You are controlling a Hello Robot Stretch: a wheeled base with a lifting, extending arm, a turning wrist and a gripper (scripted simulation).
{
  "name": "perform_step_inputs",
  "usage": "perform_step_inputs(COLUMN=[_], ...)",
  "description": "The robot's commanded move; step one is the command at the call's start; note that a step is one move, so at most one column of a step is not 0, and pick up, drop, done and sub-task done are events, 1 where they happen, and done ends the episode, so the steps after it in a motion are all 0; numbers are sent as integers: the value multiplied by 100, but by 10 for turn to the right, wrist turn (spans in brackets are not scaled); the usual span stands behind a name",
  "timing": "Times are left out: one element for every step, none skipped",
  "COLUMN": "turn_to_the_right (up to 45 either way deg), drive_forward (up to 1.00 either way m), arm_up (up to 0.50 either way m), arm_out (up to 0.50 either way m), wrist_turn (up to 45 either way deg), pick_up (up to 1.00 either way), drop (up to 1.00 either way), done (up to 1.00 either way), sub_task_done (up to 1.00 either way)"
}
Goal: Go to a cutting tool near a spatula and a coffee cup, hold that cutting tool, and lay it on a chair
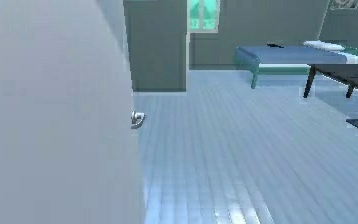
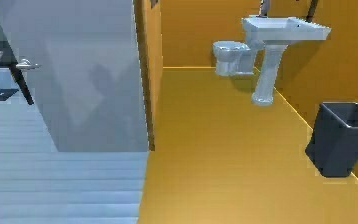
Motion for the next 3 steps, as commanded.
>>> perform_step_inputs(turn_to_the_right=[450, 450, 420], drive_forward=[0, 0, 0], arm_up=[0, 0, 0], arm_out=[0, 0, 0], wrist_turn=[0, 0, 0], pick_up=[0, 0, 0], drop=[0, 0, 0], done=[0, 0, 0], sub_task_done=[0, 0, 0])
